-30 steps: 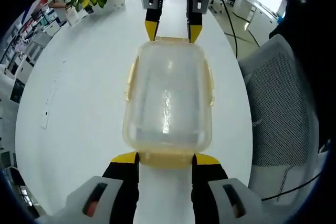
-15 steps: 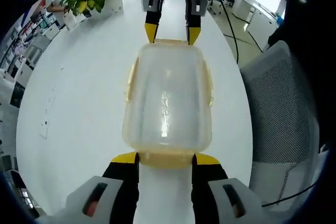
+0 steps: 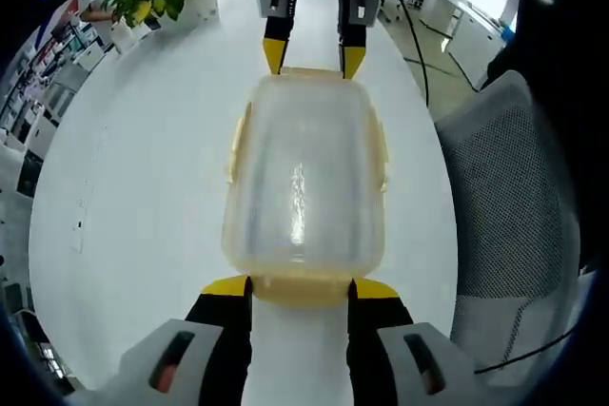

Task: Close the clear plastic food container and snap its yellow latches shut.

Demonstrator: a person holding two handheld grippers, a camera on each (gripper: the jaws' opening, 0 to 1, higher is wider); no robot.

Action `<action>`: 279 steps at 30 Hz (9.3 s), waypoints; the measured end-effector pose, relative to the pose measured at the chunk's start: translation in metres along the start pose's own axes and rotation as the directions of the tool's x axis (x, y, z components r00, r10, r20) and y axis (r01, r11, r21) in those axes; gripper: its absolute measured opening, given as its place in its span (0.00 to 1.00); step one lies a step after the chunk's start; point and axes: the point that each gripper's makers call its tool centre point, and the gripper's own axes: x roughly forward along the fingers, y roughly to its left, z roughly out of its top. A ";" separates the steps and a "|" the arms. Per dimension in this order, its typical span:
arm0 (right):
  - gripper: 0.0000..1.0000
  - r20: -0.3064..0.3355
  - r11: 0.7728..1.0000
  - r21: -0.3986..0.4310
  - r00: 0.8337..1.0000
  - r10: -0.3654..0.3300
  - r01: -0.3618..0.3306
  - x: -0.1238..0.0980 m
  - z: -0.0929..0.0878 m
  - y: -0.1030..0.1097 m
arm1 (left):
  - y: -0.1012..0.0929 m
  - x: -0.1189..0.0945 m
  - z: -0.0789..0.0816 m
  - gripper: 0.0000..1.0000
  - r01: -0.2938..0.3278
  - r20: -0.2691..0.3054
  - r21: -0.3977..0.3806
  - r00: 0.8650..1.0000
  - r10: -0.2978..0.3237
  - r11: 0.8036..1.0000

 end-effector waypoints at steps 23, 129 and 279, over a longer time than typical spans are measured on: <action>0.38 0.057 1.000 0.010 0.998 -0.018 0.017 0.006 0.000 -0.001 | 0.003 0.003 -0.002 0.34 0.027 -0.023 -0.001 0.999 -0.027 1.000; 0.21 0.421 0.477 0.836 0.875 -0.239 -0.272 -0.001 0.012 0.000 | -0.003 0.005 0.005 0.27 0.180 0.325 -0.904 0.880 0.348 0.388; 0.39 -0.008 0.940 0.090 0.943 0.332 -0.330 0.029 0.079 -0.020 | -0.029 0.020 0.083 0.35 -0.248 0.291 -0.118 0.917 0.273 0.961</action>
